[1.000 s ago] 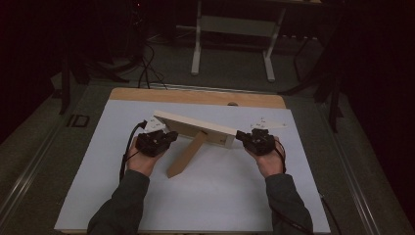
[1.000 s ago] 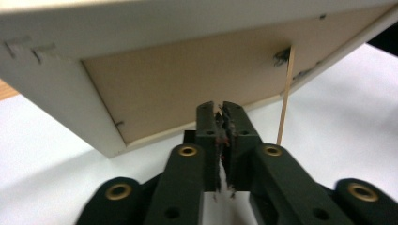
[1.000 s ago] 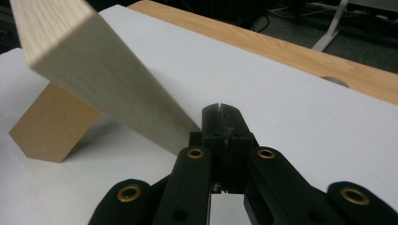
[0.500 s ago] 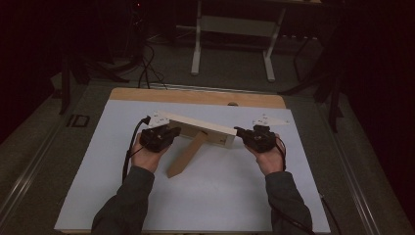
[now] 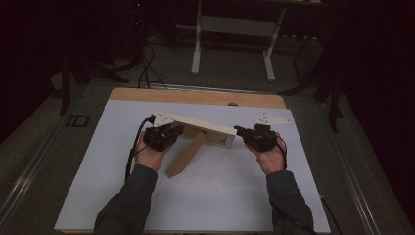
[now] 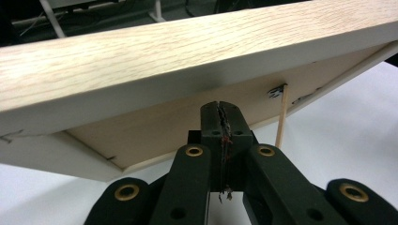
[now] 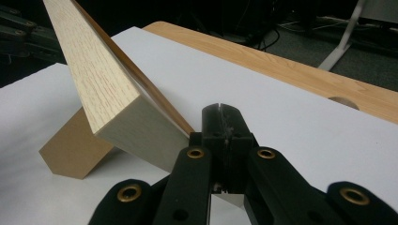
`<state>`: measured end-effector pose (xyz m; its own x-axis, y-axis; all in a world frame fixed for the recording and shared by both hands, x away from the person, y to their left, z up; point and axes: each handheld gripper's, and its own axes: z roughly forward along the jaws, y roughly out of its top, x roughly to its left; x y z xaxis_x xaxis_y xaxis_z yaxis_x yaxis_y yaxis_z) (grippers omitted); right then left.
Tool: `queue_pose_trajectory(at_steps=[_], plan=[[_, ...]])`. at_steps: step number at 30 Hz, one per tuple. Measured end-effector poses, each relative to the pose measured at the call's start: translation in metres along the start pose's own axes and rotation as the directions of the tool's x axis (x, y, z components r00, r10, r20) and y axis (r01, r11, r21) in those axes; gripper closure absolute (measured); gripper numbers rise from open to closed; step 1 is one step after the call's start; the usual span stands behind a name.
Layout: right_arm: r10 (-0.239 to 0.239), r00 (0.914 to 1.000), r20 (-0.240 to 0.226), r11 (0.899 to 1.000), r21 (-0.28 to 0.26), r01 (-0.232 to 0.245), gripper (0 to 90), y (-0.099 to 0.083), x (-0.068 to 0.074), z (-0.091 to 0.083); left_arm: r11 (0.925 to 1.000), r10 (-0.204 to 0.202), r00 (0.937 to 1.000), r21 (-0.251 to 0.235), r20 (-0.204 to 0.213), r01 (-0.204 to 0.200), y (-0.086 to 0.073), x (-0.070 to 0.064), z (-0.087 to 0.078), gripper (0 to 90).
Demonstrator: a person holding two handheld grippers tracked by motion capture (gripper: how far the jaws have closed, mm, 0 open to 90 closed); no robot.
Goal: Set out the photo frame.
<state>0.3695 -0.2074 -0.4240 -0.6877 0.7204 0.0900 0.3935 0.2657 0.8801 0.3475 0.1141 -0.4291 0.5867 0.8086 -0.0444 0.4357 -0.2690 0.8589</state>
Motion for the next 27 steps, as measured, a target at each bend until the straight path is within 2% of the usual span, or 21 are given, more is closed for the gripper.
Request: queue_pose_trajectory(at_steps=[12,27], plan=[[-0.009,1.0000,-0.002,1.000,0.004,0.009,90.0,0.0015,0.0010,-0.0017,0.9999,-0.013,0.9998,-0.008,0.013,0.013,0.0043,-0.0044,0.0035,90.0],[-0.024,0.9996,-0.013,1.000,-0.005,0.024,90.0,0.0024,0.0030,-0.0059,0.9998,-0.020,0.9997,-0.002,0.014,0.020,0.0052,-0.0034,0.0046,90.0]])
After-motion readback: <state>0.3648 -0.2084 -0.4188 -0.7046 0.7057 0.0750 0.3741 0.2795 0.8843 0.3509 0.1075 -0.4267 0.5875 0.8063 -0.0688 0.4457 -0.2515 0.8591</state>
